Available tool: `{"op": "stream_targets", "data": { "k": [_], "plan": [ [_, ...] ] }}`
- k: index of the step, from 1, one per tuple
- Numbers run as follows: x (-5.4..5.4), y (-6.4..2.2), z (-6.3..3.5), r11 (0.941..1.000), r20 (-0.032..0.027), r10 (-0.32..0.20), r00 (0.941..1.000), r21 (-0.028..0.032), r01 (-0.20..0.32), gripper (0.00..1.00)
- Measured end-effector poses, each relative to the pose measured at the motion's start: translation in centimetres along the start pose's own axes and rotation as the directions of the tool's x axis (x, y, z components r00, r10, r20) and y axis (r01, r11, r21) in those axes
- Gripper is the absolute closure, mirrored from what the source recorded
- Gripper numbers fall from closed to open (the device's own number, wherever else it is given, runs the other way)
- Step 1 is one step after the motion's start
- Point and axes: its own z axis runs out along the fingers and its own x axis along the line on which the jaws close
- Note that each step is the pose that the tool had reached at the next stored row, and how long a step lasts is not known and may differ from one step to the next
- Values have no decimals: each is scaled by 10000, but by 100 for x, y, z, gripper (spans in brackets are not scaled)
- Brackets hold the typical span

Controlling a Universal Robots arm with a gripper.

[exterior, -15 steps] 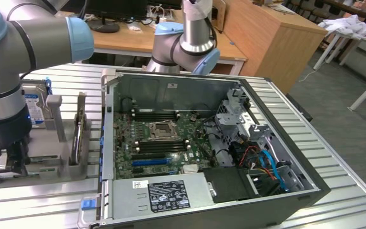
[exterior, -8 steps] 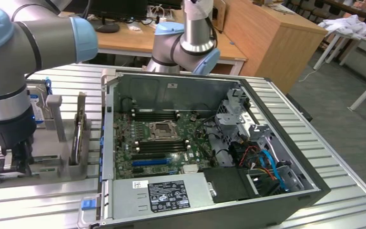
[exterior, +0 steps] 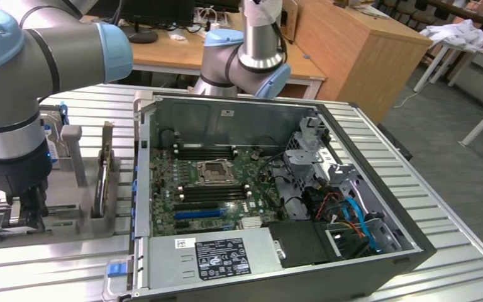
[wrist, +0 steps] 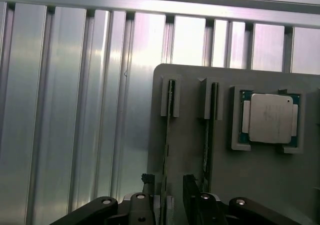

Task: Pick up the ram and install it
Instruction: 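Pick up the ram and move it above insertion slot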

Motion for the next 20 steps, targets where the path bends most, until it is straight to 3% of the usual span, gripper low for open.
{"op": "stream_targets", "data": {
  "k": [20],
  "plan": [
    [56,3,0,10000,0,-2,10000,0,2,64]
  ]
}}
